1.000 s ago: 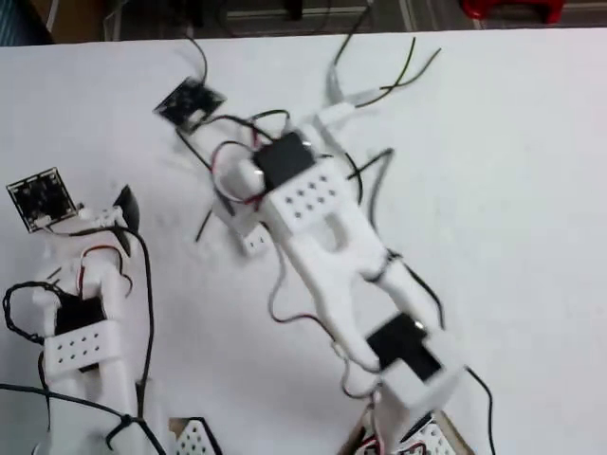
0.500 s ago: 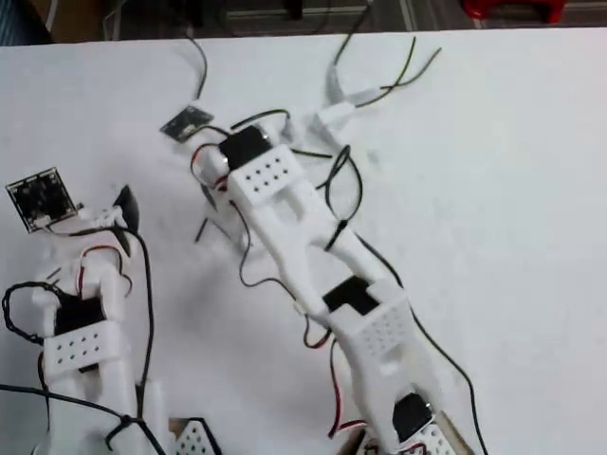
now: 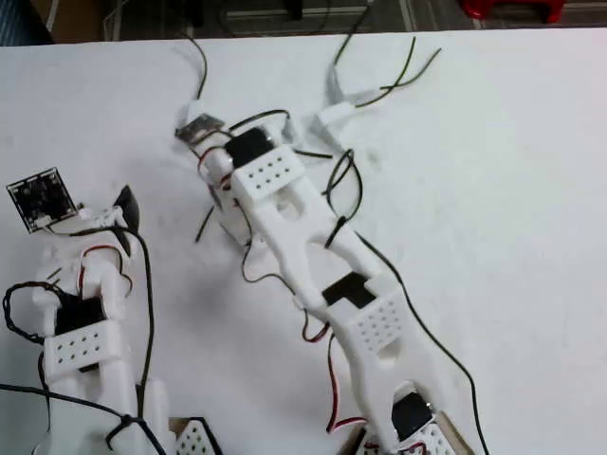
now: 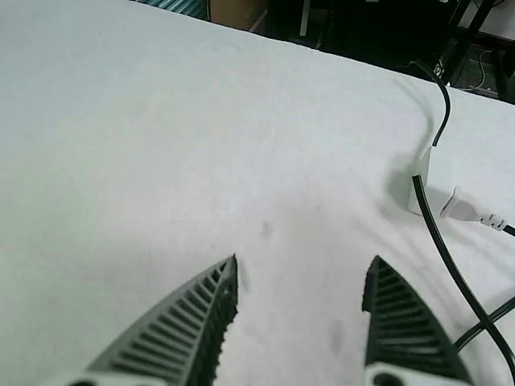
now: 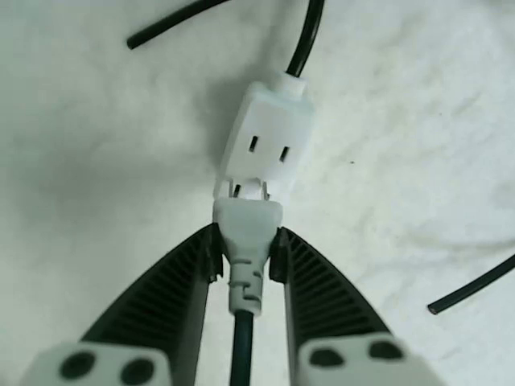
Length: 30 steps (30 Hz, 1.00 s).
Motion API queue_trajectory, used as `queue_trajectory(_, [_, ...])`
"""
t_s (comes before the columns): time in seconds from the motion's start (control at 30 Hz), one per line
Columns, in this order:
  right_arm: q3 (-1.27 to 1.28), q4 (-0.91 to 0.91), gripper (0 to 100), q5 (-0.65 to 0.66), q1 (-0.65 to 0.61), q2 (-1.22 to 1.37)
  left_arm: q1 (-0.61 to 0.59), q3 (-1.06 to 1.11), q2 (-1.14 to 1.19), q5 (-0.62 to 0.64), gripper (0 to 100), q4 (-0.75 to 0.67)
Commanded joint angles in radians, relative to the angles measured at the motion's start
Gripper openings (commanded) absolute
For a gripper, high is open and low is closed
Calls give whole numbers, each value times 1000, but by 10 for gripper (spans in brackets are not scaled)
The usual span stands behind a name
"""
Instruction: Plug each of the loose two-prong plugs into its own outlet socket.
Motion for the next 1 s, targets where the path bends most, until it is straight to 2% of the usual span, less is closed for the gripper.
queue_trajectory(0.0, [51, 8, 19, -40, -33, -91, -7, -5, -8, 0, 252, -6])
queue_trajectory(0.33, [48, 4, 19, -21, 15, -96, -7, -5, -8, 0, 252, -6])
queue_trajectory(0.97, [55, -10, 19, 5, 25, -85, -7, -5, -8, 0, 252, -6])
